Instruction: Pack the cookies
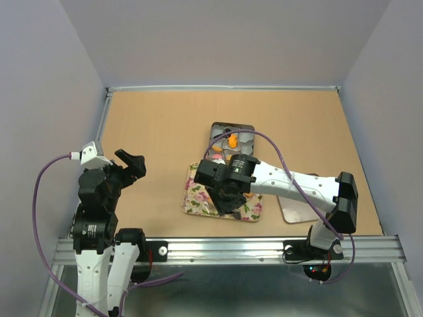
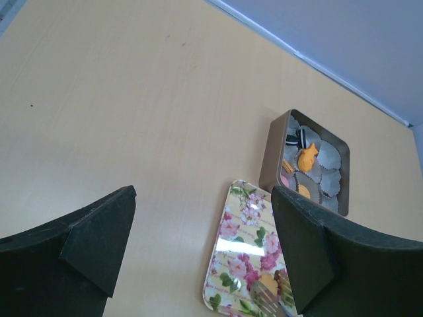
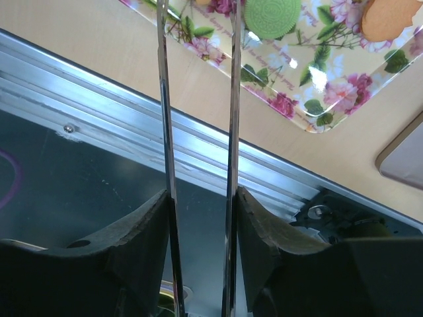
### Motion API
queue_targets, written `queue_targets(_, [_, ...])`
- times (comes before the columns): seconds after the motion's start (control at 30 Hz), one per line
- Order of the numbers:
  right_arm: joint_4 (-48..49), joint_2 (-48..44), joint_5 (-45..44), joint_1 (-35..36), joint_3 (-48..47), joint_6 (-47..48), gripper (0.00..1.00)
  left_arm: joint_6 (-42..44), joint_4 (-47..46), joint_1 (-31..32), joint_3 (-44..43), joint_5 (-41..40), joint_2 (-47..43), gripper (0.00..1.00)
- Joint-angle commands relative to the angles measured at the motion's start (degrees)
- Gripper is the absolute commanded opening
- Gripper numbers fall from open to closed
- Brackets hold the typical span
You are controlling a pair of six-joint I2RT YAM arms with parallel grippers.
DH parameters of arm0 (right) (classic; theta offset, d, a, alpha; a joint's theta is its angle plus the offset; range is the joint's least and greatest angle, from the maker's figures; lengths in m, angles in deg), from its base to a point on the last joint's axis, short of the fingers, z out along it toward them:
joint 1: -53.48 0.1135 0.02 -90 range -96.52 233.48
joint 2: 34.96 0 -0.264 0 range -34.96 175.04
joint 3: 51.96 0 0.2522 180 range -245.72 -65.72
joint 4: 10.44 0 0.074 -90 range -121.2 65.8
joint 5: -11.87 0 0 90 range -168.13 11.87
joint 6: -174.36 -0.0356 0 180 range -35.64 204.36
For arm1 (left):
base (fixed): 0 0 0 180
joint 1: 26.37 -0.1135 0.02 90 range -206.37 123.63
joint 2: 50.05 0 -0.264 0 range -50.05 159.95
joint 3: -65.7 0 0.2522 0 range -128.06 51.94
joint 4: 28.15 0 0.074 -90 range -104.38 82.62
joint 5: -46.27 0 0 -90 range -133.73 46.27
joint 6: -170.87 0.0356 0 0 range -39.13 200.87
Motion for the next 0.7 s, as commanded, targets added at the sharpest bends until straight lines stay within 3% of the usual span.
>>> queue_targets(0.0, [1.92,-0.91,0.50,0.08,1.98,0.82,0.45,1.06,-2.83,-0.18,0.40,0.33,0.23,0.95])
queue_targets(0.23, [2.01,0.32,-1.35,0.08,1.81,1.44,0.34,0.88,-2.74,-0.18,0.32,0.06,0.23,0.95])
queue_targets(0.4, [0.52,0.85,-5.12,-0.62,-2.67,2.41,0.34,0.80,-2.57,-0.18,0.40,-0.38,-0.39,0.95])
queue_targets(0.67, [-1.68,-0.03,-7.50,-14.76,-10.41,7.32,0.34,0.62,-2.57,-0.18,0.40,-0.46,-1.09,0.95])
